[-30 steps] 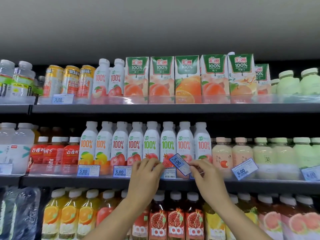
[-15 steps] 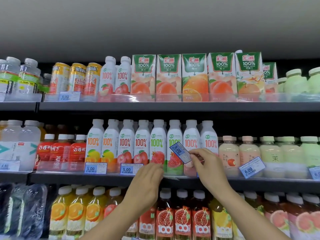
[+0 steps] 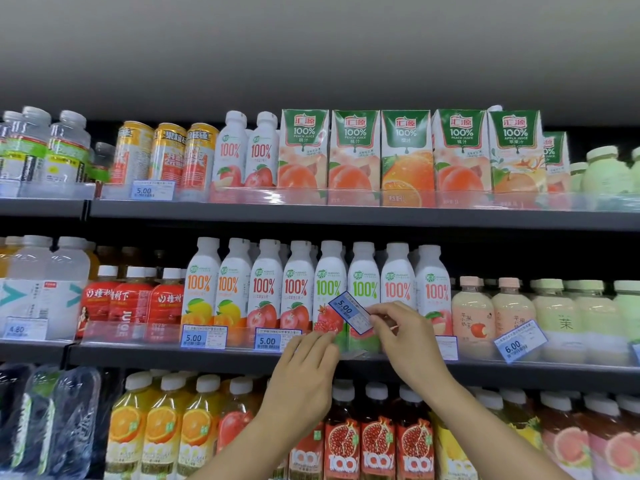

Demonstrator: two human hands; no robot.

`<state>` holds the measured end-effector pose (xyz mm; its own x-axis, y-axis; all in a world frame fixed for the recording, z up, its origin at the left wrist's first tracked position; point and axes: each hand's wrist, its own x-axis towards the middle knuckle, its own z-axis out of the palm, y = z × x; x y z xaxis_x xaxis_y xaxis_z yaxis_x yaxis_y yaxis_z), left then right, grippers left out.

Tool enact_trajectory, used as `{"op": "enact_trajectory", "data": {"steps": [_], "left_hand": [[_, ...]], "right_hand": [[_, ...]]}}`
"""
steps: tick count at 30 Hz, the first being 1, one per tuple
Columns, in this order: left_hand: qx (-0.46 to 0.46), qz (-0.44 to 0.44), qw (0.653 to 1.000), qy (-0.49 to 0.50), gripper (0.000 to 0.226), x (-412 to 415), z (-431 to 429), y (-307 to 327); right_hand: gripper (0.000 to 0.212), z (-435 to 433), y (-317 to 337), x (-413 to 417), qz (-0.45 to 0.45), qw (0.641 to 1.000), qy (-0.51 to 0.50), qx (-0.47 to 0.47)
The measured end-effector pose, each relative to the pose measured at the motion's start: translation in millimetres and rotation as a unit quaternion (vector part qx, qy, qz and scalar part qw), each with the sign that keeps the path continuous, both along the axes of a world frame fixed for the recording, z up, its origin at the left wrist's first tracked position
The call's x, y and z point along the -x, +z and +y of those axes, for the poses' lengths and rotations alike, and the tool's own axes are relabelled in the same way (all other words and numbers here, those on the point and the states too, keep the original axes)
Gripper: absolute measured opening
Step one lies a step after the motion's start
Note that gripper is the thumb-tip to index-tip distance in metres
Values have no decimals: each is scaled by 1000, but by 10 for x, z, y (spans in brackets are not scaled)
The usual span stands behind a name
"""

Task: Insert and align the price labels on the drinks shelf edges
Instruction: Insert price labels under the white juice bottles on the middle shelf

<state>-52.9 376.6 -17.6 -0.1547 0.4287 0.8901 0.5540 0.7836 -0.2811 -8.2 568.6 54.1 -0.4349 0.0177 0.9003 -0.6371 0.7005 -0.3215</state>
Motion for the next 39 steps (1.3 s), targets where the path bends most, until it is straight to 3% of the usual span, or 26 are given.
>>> {"op": "enact_trajectory", "data": {"steps": [8,17,28,39], "left_hand": [[-39,-46,998,-35,26,-33,74,81],[-53,-41,997,-47,22,-27,81,27],[-79,-65,993,-54,15,-15,113,33],[-82,-70,993,-39,13,-54,131,43]], "right_hand": [[18,-11,1,63,19,992,-56,-107],[24,46,-66,111,1,965,-113,-238],[18,75,24,31,14,996,-47,-76],[38,42,-95,114,-16,955,-119,-271]]}}
